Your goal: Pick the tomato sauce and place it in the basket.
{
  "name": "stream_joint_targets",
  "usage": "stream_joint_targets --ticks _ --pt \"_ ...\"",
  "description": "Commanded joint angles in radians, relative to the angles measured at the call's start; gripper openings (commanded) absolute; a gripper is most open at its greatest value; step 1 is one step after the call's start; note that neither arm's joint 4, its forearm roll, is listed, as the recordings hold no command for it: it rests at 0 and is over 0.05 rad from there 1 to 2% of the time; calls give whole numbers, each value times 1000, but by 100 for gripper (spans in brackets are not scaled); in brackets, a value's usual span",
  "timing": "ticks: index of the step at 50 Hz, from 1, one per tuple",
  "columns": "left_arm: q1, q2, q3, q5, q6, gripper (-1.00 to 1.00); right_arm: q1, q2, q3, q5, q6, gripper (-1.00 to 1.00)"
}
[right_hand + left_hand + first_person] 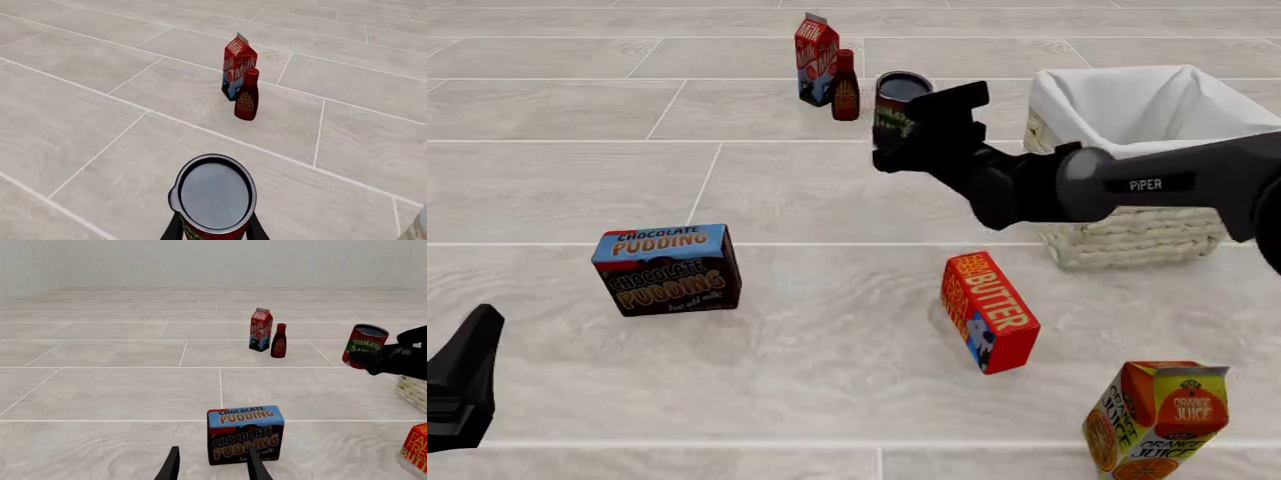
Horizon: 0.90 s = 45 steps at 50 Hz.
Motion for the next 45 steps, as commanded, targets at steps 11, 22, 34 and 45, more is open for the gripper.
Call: stream_joint_targets --ticks 11,22,34,45 --pt "0 0 0 0 0 100 -41 -142 105 -6 8 -100" --pt "0 0 0 0 0 100 -81 -189 142 -9 5 -100" --pt "0 0 0 0 0 100 -110 -216 163 -12 -1 -100" --pt "0 0 0 0 0 100 -135 -247 173 -4 4 -100"
